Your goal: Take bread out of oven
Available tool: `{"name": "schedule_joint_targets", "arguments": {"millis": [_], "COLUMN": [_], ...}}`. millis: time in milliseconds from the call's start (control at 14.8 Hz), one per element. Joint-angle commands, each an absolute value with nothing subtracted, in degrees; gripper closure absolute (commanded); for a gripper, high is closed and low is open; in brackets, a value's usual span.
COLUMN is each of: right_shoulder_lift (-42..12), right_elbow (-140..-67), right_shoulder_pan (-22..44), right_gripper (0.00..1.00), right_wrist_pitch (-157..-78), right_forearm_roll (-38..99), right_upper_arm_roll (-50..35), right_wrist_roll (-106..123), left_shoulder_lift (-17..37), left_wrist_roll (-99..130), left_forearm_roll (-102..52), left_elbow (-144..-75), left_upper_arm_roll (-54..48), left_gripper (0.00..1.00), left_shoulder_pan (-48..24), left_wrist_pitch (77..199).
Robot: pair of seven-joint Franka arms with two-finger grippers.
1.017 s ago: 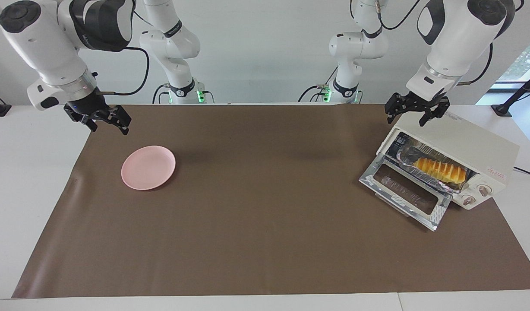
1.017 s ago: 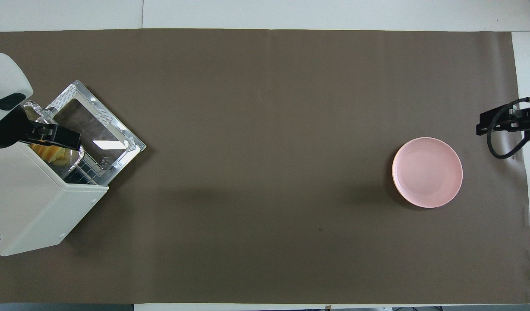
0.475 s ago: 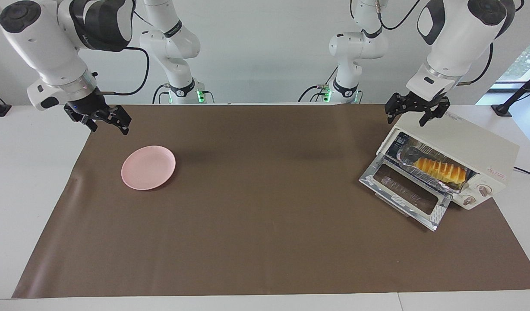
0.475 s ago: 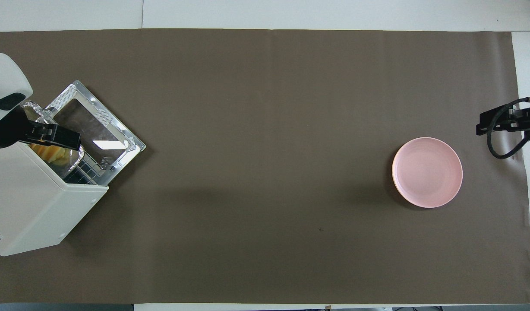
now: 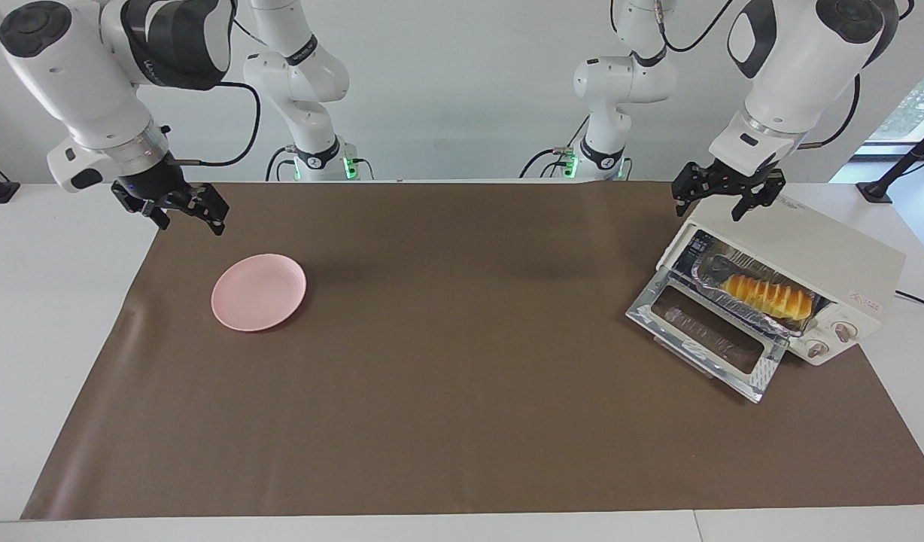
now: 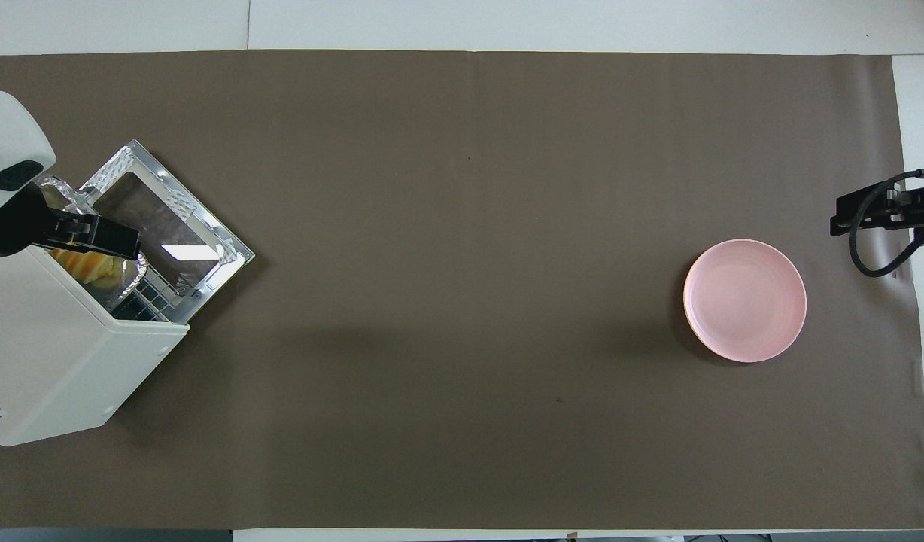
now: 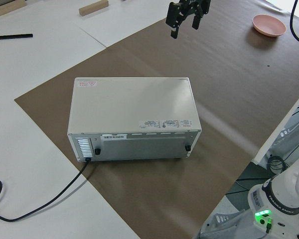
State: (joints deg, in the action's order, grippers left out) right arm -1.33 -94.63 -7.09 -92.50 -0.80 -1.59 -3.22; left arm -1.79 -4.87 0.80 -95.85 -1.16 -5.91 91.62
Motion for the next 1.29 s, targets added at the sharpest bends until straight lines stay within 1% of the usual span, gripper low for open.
{"name": "schedule_joint_targets", "arguments": {"millis": [0,881,1220], "right_shoulder_lift": [0.09,0.09,0.09], "right_elbow": [-96.15,-96.15,-96.15], "right_shoulder_pan": [-7.73,-7.73,-7.73], "right_gripper": [0.0,0.0,0.0], "right_wrist_pitch": [-92.81,-92.81,-92.81], "right_forearm_roll": [0.18,0.18,0.18], "right_upper_arm_roll": [-2.11,-2.11,-2.11], "right_wrist_roll": [-3.69,-3.69,-3.69], "left_shoulder_lift": [-1.49,-1.32,2.97], "left_wrist_roll": [-4.39,-4.57,-0.38], "left_forearm_roll": [0.97,1.67,2.11], "left_elbow": [-95.45,-95.8,-94.67], "left_upper_arm_roll": [-1.58,-1.49,-0.62], "left_gripper": [0.0,0.0,0.0], "left_shoulder_pan": [-5.19,-5.19,-5.53], "left_wrist_pitch": [92.29,93.42,94.92]}}
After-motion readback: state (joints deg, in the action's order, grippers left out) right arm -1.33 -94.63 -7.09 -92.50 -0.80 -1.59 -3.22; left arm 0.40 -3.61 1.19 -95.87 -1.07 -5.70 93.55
